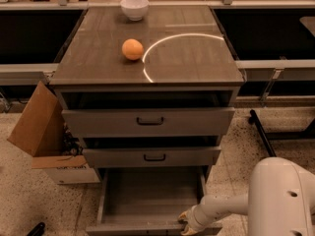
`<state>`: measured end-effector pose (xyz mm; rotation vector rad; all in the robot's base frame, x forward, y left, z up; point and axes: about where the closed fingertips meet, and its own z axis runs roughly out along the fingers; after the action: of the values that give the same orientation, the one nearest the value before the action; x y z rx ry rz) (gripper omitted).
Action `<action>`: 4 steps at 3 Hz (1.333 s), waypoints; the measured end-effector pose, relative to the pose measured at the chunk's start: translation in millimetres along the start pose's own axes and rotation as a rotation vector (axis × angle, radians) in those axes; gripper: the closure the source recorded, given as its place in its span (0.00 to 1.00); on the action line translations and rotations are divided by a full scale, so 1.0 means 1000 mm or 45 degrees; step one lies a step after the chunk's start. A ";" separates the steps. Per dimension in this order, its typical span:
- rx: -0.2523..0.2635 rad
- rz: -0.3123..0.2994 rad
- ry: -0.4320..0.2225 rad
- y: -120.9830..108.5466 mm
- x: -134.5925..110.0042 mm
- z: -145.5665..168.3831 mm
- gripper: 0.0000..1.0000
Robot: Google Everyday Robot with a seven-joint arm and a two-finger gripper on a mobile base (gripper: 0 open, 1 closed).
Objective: Open bottom drawer
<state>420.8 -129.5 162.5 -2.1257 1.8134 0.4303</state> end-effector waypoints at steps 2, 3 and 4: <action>-0.002 -0.008 0.004 0.000 -0.001 0.000 0.39; 0.025 -0.034 0.007 -0.012 0.002 -0.018 0.16; 0.061 -0.066 -0.003 -0.029 0.006 -0.050 0.00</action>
Offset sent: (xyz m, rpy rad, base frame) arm 0.0044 -0.0016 0.0034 -0.0118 -0.0154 0.0119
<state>451.9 -151.6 206.2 -2.1339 1.7453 0.3731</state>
